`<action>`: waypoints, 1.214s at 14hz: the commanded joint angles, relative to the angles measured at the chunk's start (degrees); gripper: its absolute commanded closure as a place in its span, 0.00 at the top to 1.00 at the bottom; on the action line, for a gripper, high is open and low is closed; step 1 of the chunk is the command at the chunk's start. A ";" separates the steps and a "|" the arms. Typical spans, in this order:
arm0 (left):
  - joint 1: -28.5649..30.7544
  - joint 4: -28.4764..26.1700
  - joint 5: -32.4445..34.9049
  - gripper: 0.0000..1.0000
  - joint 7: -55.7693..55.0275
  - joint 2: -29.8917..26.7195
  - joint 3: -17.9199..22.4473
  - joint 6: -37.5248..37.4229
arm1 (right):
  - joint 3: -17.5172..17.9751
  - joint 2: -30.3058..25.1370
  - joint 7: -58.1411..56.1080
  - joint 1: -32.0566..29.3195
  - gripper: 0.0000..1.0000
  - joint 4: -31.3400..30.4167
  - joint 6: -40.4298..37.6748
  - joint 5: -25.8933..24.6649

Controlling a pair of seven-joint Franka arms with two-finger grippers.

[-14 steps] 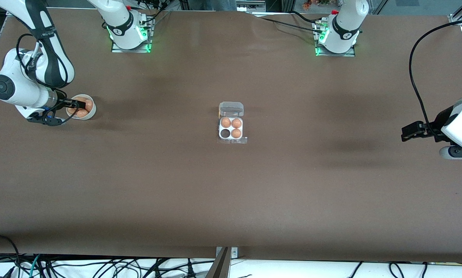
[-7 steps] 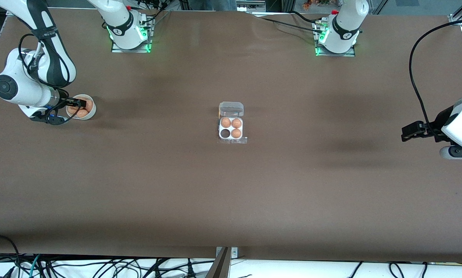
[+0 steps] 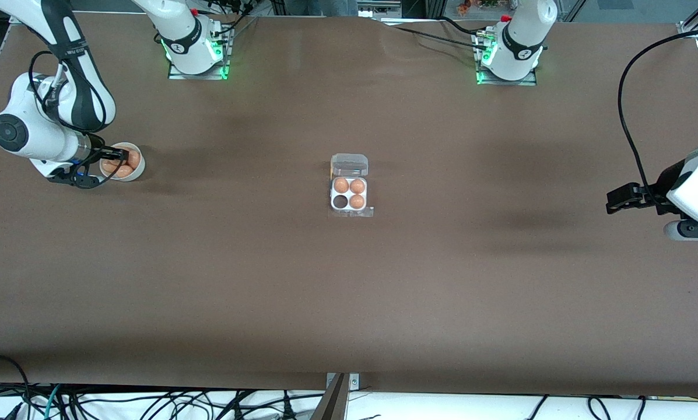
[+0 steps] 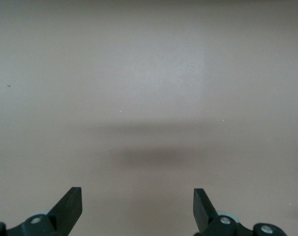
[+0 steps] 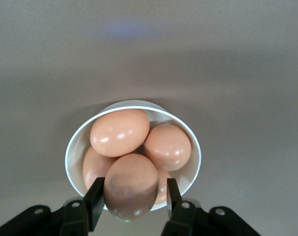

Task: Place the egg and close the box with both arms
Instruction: 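Grasp one brown egg with the right gripper and lift it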

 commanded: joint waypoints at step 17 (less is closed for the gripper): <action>0.18 -0.05 0.86 1.00 -0.32 -0.08 -0.17 -0.73 | 0.64 -0.69 0.25 0.21 0.42 2.09 -2.43 0.07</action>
